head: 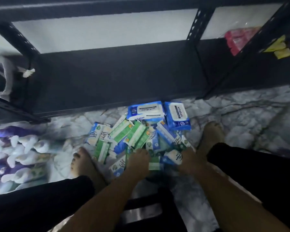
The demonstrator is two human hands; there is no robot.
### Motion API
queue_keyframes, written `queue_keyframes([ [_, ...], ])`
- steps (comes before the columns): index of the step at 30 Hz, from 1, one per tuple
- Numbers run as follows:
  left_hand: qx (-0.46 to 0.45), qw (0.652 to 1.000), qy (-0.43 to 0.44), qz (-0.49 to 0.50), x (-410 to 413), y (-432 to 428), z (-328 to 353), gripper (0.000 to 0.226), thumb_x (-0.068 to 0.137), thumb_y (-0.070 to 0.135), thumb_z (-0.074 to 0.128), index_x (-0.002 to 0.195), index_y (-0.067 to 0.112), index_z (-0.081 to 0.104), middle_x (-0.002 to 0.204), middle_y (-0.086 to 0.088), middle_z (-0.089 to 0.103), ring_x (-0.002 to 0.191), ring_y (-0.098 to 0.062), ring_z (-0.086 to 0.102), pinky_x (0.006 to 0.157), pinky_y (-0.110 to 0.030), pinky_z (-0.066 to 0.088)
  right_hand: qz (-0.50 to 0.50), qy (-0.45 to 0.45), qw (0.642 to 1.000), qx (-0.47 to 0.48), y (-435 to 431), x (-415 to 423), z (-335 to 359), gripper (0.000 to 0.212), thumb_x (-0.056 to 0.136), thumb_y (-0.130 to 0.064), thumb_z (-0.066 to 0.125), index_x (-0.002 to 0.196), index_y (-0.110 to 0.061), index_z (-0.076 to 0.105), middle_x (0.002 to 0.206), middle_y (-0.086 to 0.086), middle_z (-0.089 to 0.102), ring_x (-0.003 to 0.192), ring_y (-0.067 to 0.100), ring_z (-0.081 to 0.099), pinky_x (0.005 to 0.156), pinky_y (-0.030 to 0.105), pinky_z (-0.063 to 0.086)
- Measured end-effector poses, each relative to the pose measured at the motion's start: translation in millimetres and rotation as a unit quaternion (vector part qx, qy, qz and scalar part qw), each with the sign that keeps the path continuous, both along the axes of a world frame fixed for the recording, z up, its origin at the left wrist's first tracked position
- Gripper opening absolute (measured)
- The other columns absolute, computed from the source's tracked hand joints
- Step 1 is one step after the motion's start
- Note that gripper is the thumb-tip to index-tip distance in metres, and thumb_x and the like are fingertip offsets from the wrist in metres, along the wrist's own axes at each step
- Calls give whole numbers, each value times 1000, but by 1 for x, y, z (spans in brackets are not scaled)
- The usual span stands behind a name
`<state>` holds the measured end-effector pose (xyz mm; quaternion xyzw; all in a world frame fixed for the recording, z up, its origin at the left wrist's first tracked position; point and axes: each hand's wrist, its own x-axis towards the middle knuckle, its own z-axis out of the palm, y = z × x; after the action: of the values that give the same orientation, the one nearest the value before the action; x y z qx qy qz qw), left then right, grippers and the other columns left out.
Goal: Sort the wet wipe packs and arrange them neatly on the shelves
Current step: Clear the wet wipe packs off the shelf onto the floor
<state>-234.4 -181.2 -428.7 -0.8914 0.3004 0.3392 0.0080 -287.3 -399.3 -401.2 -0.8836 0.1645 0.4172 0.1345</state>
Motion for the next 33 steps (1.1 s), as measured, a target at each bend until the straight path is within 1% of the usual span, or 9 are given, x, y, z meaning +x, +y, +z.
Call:
queue_keyframes([
  [2, -5, 1000, 1, 2, -3, -8, -15, 52, 93, 33, 61, 139, 13, 48, 142, -10, 46, 134, -29, 42, 106, -44, 43, 16, -3, 1000, -9, -5, -3, -16, 74, 86, -64, 61, 138, -14, 45, 147, 12, 39, 135, 28, 43, 99, 33, 38],
  [6, -131, 989, -20, 66, -3, -8, -30, 80, 77, 77, 54, 125, 13, 61, 123, -9, 56, 115, -29, 53, 90, -42, 52, -42, -55, 998, 8, -11, 8, -12, 77, 69, -68, 59, 129, -20, 54, 142, 7, 45, 126, 29, 53, 97, 34, 45],
  [12, -248, 942, -117, 194, 40, -14, -18, 66, 72, 55, 68, 120, 11, 60, 111, -6, 54, 100, -24, 49, 84, -40, 48, -100, -212, 972, 32, -18, 29, -8, 62, 70, -45, 68, 125, -23, 50, 124, 2, 49, 109, 29, 59, 81, 41, 52],
  [15, -237, 935, -149, 216, 65, -18, -9, 65, 69, 41, 74, 123, 9, 56, 113, -5, 50, 102, -23, 45, 86, -39, 45, -113, -272, 955, 37, -11, 55, -8, 62, 74, -40, 71, 128, -19, 50, 122, 4, 47, 104, 31, 59, 75, 36, 50],
  [18, -204, 943, -151, 217, 79, -27, -6, 77, 74, 43, 76, 139, 13, 47, 125, -5, 46, 112, -25, 42, 95, -41, 44, -121, -276, 954, 16, -1, 78, -16, 76, 81, -43, 69, 144, -16, 38, 131, 10, 43, 118, 34, 51, 89, 45, 53],
  [21, -133, 952, -137, 238, 89, -34, -12, 79, 84, 52, 70, 148, 24, 33, 137, -3, 38, 124, -25, 36, 107, -44, 32, -64, -228, 970, -56, 7, 91, -24, 88, 88, -52, 60, 157, -25, 13, 141, 10, 36, 129, 36, 37, 100, 52, 45],
  [23, -118, 955, -128, 240, 91, -34, -16, 76, 85, 52, 68, 147, 27, 33, 140, -2, 38, 127, -25, 36, 109, -45, 30, -39, -201, 975, -83, 12, 95, -29, 87, 91, -54, 56, 159, -28, 8, 145, 9, 33, 132, 36, 32, 104, 53, 39],
  [29, -137, 956, -129, 226, 91, -18, -13, 75, 89, 53, 63, 151, 28, 30, 145, 1, 39, 133, -23, 35, 111, -44, 31, -47, -202, 974, -92, 14, 96, -19, 80, 94, -51, 55, 158, -26, 13, 149, 9, 30, 136, 34, 31, 107, 50, 37],
  [33, -116, 966, -84, 217, 99, -5, 13, 60, 91, 48, 56, 144, 22, 43, 141, -4, 46, 129, -27, 40, 108, -43, 38, -43, -227, 970, -70, 15, 102, 7, 69, 94, -48, 54, 153, -23, 29, 146, 9, 40, 131, 33, 39, 103, 46, 41],
])
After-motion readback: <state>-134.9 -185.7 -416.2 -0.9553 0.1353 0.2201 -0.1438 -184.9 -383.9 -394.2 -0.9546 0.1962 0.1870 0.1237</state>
